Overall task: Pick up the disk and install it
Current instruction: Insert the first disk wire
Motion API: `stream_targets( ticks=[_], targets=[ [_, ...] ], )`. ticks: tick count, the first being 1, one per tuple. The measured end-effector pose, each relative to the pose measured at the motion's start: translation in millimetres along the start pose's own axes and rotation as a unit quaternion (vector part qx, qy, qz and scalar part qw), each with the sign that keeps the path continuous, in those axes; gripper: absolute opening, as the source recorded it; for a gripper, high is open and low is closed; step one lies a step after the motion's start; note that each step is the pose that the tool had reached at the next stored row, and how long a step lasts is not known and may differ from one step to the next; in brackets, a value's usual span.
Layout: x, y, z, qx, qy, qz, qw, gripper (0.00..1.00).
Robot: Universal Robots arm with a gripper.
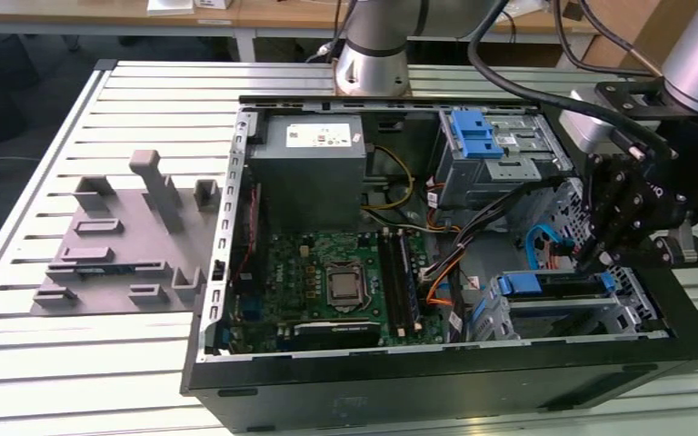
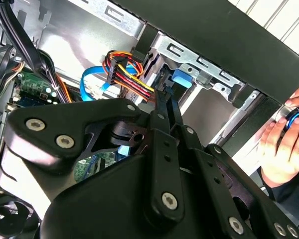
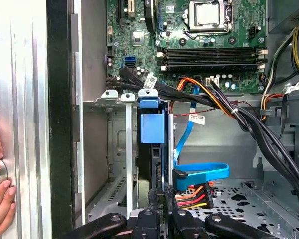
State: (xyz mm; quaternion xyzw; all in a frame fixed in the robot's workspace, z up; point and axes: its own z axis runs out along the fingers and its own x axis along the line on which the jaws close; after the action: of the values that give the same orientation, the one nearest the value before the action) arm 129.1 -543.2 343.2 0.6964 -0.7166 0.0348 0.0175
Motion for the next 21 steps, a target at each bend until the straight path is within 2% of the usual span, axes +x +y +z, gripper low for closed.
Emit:
stream_targets(
  ticks=[21],
  targets=[
    [-0.1, 4.0, 7.4, -0.0004, 0.0001, 0.006, 1.0000, 0.16]
  ],
)
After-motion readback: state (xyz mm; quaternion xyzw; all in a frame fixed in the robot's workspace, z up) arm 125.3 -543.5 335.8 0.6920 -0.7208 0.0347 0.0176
